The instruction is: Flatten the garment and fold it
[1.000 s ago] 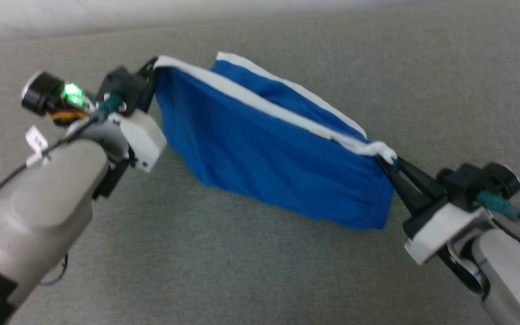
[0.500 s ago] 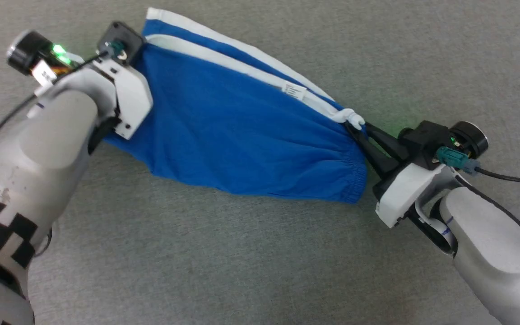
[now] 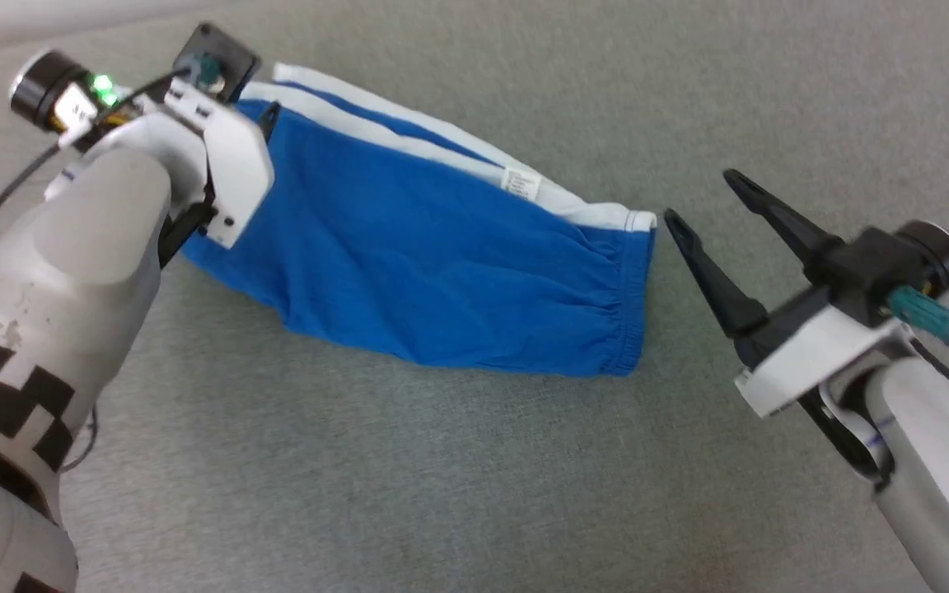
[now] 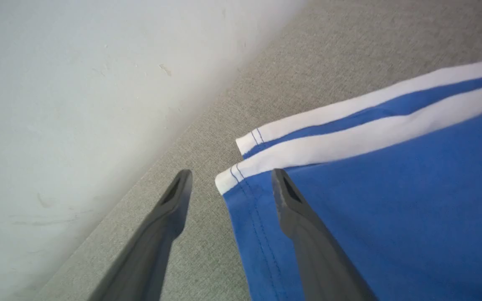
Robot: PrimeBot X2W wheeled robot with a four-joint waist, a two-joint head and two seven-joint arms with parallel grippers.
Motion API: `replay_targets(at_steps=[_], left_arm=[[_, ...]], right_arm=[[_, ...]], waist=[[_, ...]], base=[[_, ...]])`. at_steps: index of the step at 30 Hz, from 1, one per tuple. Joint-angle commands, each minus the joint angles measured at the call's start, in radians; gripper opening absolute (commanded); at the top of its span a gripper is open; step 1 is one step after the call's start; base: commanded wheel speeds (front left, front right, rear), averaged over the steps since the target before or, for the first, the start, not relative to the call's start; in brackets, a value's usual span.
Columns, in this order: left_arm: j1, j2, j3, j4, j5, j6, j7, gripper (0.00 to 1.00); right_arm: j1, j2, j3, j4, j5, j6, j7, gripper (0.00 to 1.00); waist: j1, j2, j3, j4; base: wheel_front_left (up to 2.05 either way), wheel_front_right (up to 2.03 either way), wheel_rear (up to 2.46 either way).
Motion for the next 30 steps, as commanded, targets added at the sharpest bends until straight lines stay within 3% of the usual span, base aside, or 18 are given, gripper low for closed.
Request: replay_targets(at_steps=[1, 5, 11, 14, 21, 26, 27, 28, 30], left_arm=[[-0.022, 0.002, -0.009, -0.011, -0.016, -0.006, 0.013, 1.00], [-0.045, 0.041, -0.080, -0.118, -0.131, -0.006, 0.188, 1.00], [-0.068, 0.161, -0.153, -0.347, -0.320, -0.007, 0.562, 1.00], [-0.056, 0.214, -0.161, -0.426, -0.378, -0.007, 0.695, 1.00], [0.012, 0.255, -0.164, -0.420, -0.453, -0.007, 0.768, 1.00], [0.060, 0.254, -0.165, -0.421, -0.410, -0.007, 0.811, 1.00], [0.071, 0.255, -0.165, -0.428, -0.399, -0.007, 0.817, 0.86], [0.079, 0.256, -0.165, -0.435, -0.393, -0.007, 0.821, 0.00], [0.089, 0.257, -0.165, -0.451, -0.393, -0.007, 0.817, 0.00]], right_arm=[[0.018, 0.000, -0.009, -0.016, -0.009, -0.002, 0.004, 1.00], [0.090, 0.002, -0.067, -0.108, -0.038, -0.002, 0.050, 1.00], [0.151, 0.015, -0.104, -0.204, -0.065, -0.002, 0.107, 1.00], [0.156, 0.026, -0.103, -0.227, -0.068, -0.002, 0.126, 1.00], [0.125, 0.060, -0.080, -0.207, -0.056, -0.002, 0.137, 1.00], [0.093, 0.068, -0.066, -0.167, -0.047, -0.002, 0.132, 1.00], [0.085, 0.066, -0.060, -0.160, -0.043, -0.002, 0.136, 1.00], [0.076, 0.062, -0.055, -0.154, -0.035, -0.002, 0.142, 1.00], [0.052, 0.047, -0.054, -0.142, -0.024, -0.002, 0.168, 1.00]], waist=[[0.0000, 0.0000, -0.057, 0.037], [0.0000, 0.0000, -0.083, 0.043], [0.0000, 0.0000, -0.076, 0.028], [0.0000, 0.0000, -0.059, 0.010], [0.0000, 0.0000, -0.006, -0.045], [0.0000, 0.0000, 0.013, -0.066], [0.0000, 0.0000, 0.013, -0.068], [0.0000, 0.0000, 0.010, -0.069], [0.0000, 0.0000, -0.001, -0.067]], base=[[0.00, 0.00, 0.00], [0.00, 0.00, 0.00], [0.00, 0.00, 0.00], [0.00, 0.00, 0.00], [0.00, 0.00, 0.00], [0.00, 0.00, 0.00], [0.00, 0.00, 0.00], [0.00, 0.00, 0.00], [0.00, 0.00, 0.00]])
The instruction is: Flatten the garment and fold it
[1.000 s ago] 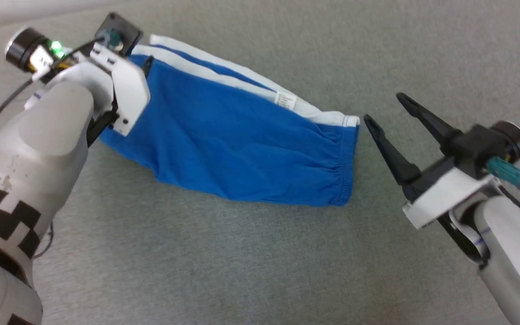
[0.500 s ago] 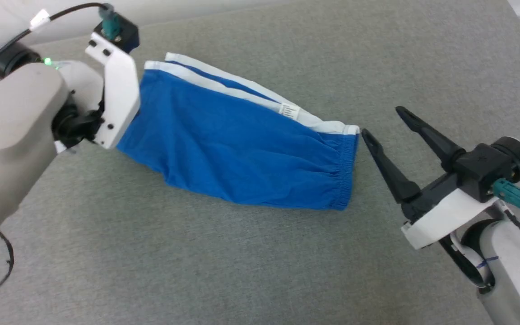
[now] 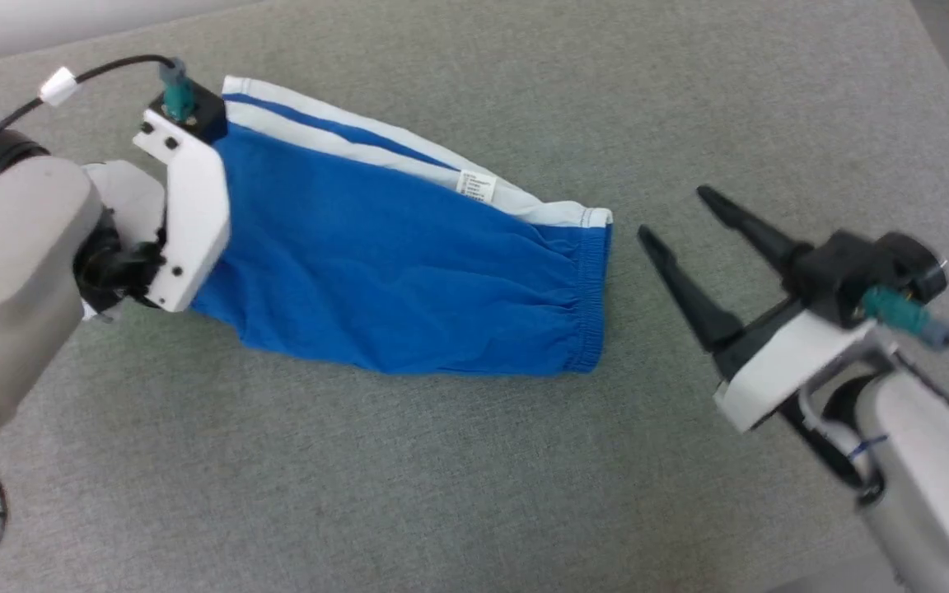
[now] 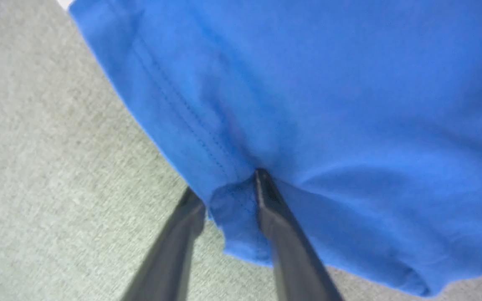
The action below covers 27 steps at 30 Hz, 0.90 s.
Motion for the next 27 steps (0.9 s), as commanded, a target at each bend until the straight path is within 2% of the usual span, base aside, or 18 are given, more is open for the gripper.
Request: replay_targets(at_steps=[1, 5, 8, 11, 14, 19, 23, 27], left_arm=[[0.073, -0.020, -0.027, 0.001, 0.010, -0.001, -0.003, 0.00], [0.069, -0.013, -0.027, -0.013, 0.004, -0.001, -0.049, 0.00], [0.069, -0.018, -0.027, -0.021, -0.008, -0.001, -0.087, 0.00], [0.075, -0.026, -0.027, -0.030, -0.010, -0.001, -0.112, 0.00], [0.079, -0.034, -0.027, -0.035, -0.012, -0.001, -0.130, 0.00], [0.072, -0.047, -0.027, -0.035, -0.004, -0.001, -0.149, 0.00], [0.053, -0.062, -0.027, -0.034, 0.006, -0.001, -0.161, 0.00], [0.030, -0.071, -0.027, -0.032, 0.019, -0.001, -0.177, 0.00]], right_arm=[[-0.032, -0.016, 0.005, 0.000, 0.012, -0.002, 0.019, 1.00], [-0.121, -0.079, 0.033, -0.008, 0.073, -0.002, 0.146, 1.00], [-0.194, -0.120, 0.084, -0.013, 0.154, -0.002, 0.320, 1.00], [-0.256, -0.140, 0.145, -0.015, 0.271, -0.002, 0.541, 1.00], [-0.295, -0.111, 0.144, 0.013, 0.359, -0.002, 0.727, 1.00], [-0.327, -0.006, 0.108, 0.114, 0.357, -0.002, 0.930, 1.00], [-0.322, 0.097, 0.053, 0.199, 0.342, -0.002, 0.999, 1.00], [-0.281, 0.152, 0.034, 0.286, 0.288, -0.002, 1.003, 1.00]], waist=[[0.0000, -0.0001, -0.014, 0.004], [0.0000, -0.0001, -0.047, 0.016], [0.0000, -0.0001, -0.071, 0.027], [0.0000, -0.0001, -0.090, 0.037], [0.0000, -0.0001, -0.097, 0.047], [0.0000, -0.0001, -0.086, 0.064], [0.0000, -0.0001, -0.060, 0.085], [0.0000, -0.0001, -0.027, 0.107]], base=[[0.00, 0.00, 0.00], [0.00, 0.00, 0.00], [0.00, 0.00, 0.00], [0.00, 0.00, 0.00], [0.00, 0.00, 0.00], [0.00, 0.00, 0.00], [0.00, 0.00, 0.00], [0.00, 0.00, 0.00]])
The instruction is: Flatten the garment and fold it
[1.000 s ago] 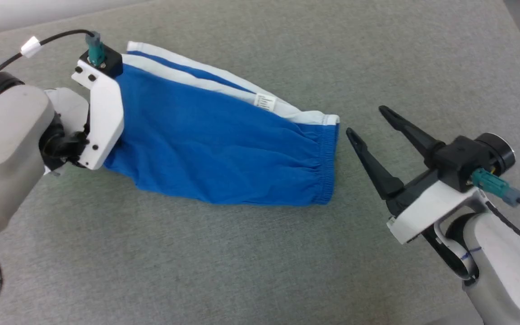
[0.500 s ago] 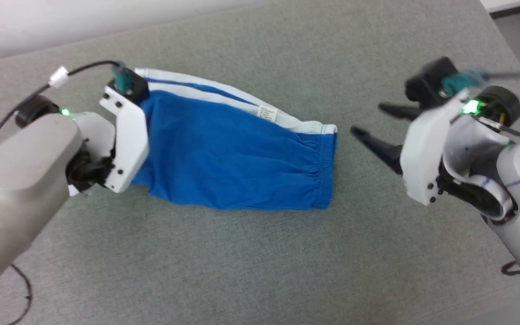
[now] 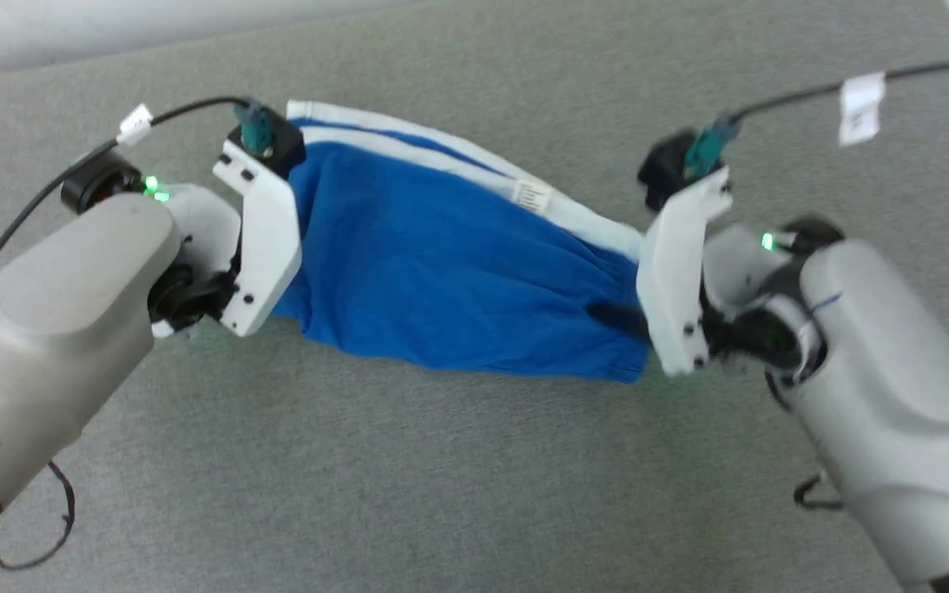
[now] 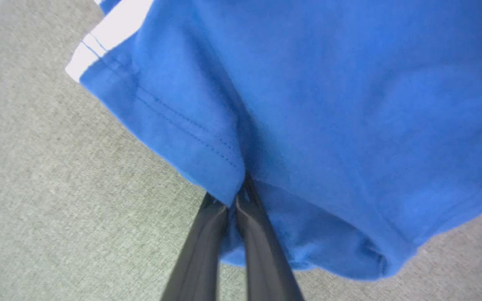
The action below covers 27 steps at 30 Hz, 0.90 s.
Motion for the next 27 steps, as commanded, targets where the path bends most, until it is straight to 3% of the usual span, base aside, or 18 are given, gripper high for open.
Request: replay_targets(at_steps=[1, 8, 9, 10, 16, 27], left_arm=[[-0.016, -0.008, -0.002, 0.002, 0.010, -0.001, -0.009, 0.00], [-0.018, -0.019, -0.002, 0.024, 0.001, -0.001, -0.045, 0.00], [-0.015, -0.019, -0.002, 0.028, -0.002, -0.001, -0.050, 0.00], [-0.010, -0.019, -0.002, 0.031, -0.008, -0.001, -0.057, 0.00], [0.021, -0.010, -0.002, 0.039, -0.044, -0.001, -0.138, 0.00], [0.146, 0.016, -0.002, -0.038, -0.049, -0.001, -0.312, 0.00]], right_arm=[[0.037, 0.002, 0.008, 0.028, -0.023, -0.001, -0.002, 1.00], [0.122, -0.002, 0.039, 0.099, -0.047, -0.001, -0.074, 1.00], [0.121, -0.002, 0.042, 0.098, -0.047, -0.001, -0.098, 0.44], [0.119, -0.001, 0.046, 0.097, -0.041, -0.001, -0.116, 0.00], [0.087, -0.025, 0.044, 0.059, 0.030, -0.001, -0.198, 0.00], [0.171, -0.193, 0.075, -0.136, 0.176, -0.001, -0.292, 0.00]], waist=[[-0.0002, 0.0000, 0.028, 0.026], [-0.0002, 0.0000, 0.051, 0.044], [-0.0002, 0.0000, 0.049, 0.043], [-0.0002, 0.0000, 0.045, 0.043], [-0.0002, 0.0000, -0.015, 0.049], [-0.0002, 0.0000, -0.176, 0.132]], base=[[0.00, 0.00, 0.00], [0.00, 0.00, 0.00], [0.00, 0.00, 0.00], [0.00, 0.00, 0.00], [0.00, 0.00, 0.00], [0.00, 0.00, 0.00]])
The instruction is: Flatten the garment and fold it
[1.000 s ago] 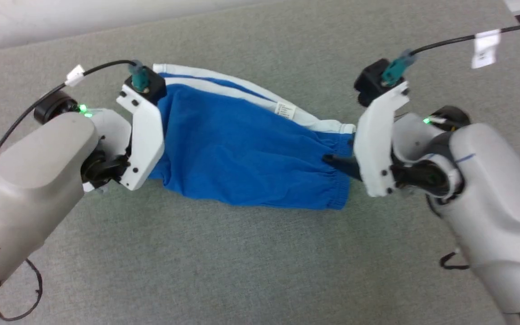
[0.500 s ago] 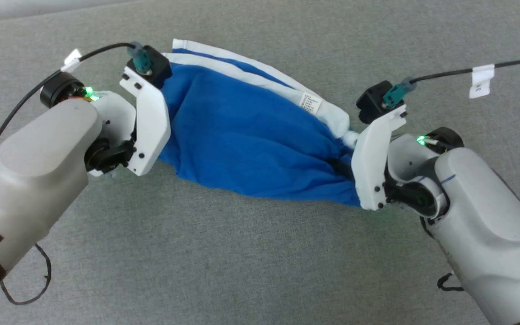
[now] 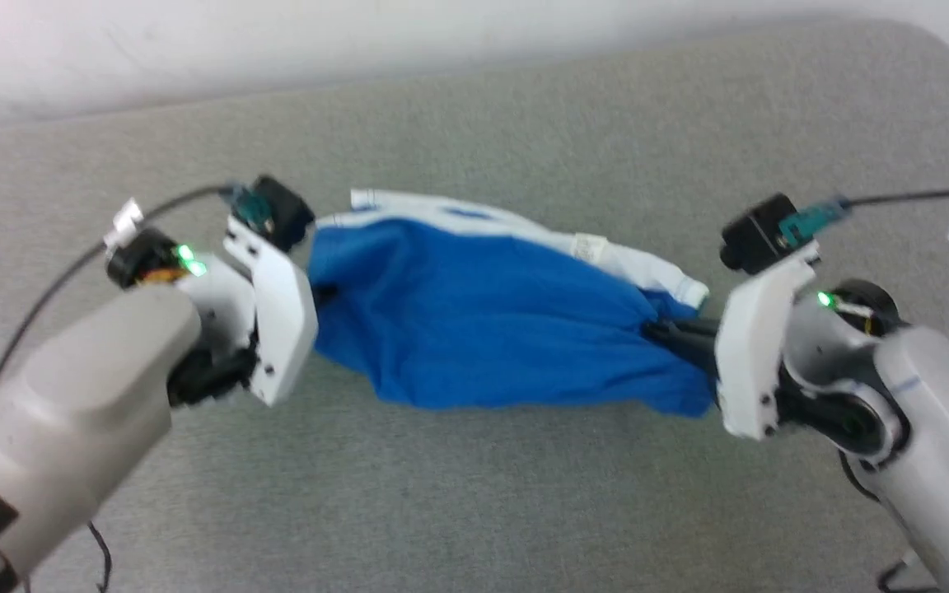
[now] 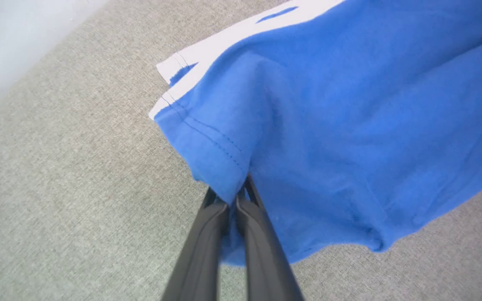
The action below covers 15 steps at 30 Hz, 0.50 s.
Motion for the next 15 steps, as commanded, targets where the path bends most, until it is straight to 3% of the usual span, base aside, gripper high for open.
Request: replay_targets(at_steps=[1, 5, 9, 15], left_arm=[[0.024, 0.005, -0.002, -0.007, 0.002, 0.001, -0.012, 0.00], [0.115, 0.020, -0.002, -0.046, 0.006, 0.002, -0.070, 0.00], [0.225, 0.033, -0.002, -0.109, 0.014, 0.041, -0.120, 0.00], [0.359, 0.019, 0.000, -0.165, -0.012, 0.095, -0.159, 0.00]], right_arm=[[0.021, -0.011, 0.001, -0.012, 0.010, -0.001, -0.005, 0.00], [0.107, -0.091, -0.010, -0.074, 0.048, -0.001, -0.003, 0.00], [0.187, -0.162, 0.000, -0.116, 0.060, -0.001, 0.003, 0.00], [0.258, -0.201, 0.045, -0.093, 0.017, -0.001, -0.012, 0.00]], waist=[[0.0000, -0.0001, -0.075, 0.059], [0.0000, -0.0001, -0.131, 0.101], [0.0000, -0.0001, -0.155, 0.132], [0.0000, -0.0001, -0.132, 0.148]], base=[[0.00, 0.00, 0.00], [0.00, 0.00, 0.00], [0.00, 0.00, 0.00], [0.00, 0.00, 0.00]])
